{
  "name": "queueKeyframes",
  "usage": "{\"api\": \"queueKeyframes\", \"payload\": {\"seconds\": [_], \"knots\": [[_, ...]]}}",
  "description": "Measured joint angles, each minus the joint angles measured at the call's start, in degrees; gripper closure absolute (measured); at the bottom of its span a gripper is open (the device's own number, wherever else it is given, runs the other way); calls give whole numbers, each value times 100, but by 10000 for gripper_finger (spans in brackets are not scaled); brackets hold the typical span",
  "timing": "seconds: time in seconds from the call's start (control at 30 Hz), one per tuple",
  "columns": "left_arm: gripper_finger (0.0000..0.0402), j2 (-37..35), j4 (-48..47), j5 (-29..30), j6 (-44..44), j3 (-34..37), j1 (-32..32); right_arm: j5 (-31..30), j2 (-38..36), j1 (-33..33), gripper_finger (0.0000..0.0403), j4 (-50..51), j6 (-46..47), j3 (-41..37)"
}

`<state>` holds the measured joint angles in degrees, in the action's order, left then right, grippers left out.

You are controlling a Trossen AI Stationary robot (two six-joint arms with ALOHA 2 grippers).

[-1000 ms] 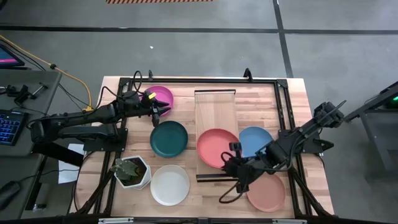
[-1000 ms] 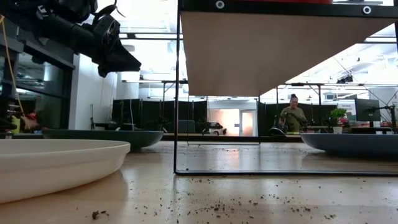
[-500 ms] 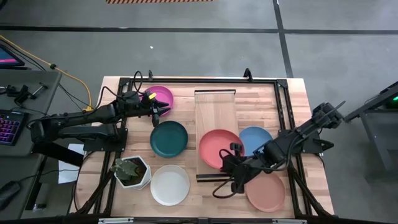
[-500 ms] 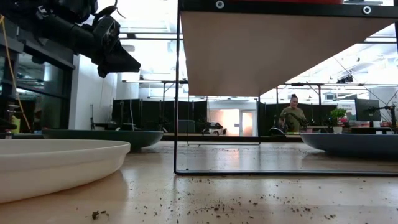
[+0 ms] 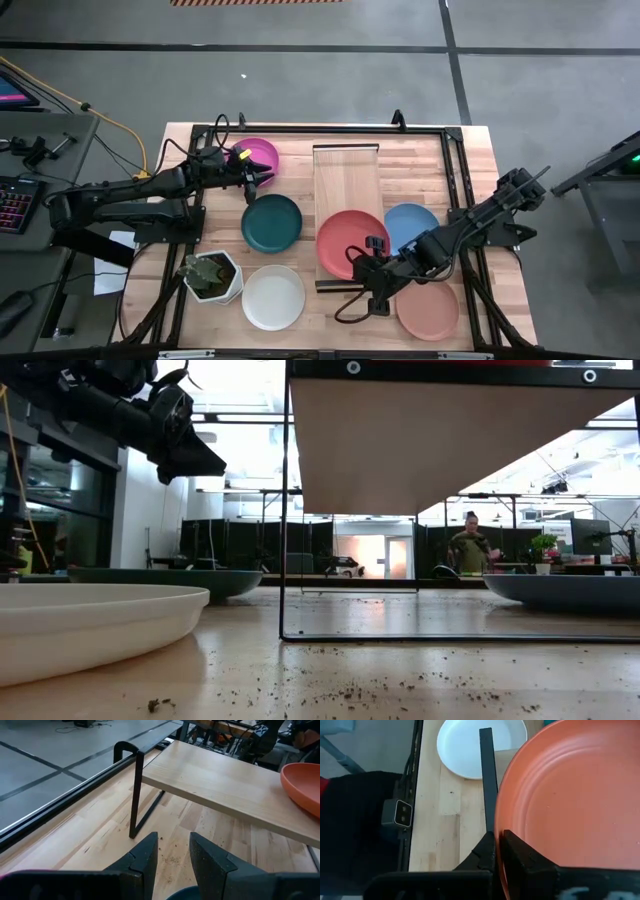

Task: Place and stack plates onto a shelf
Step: Put the orange plate on the shelf

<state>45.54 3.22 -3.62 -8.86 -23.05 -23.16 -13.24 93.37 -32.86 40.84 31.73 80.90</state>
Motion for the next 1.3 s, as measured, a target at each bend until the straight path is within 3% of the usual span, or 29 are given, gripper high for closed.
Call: {"api": "queueKeyframes", "payload": {"seconds": [0.37, 0.77, 1.3], "knots": [[298, -2, 0, -2, 4, 0, 0, 9, 1, 0, 400, 0, 85, 0], [298, 0, 0, -4, 9, 0, 2, 45, 8, -2, 325, 6, 170, -2], [298, -1, -2, -4, 8, 0, 2, 2, 8, -2, 289, -113, -5, 179]]}}
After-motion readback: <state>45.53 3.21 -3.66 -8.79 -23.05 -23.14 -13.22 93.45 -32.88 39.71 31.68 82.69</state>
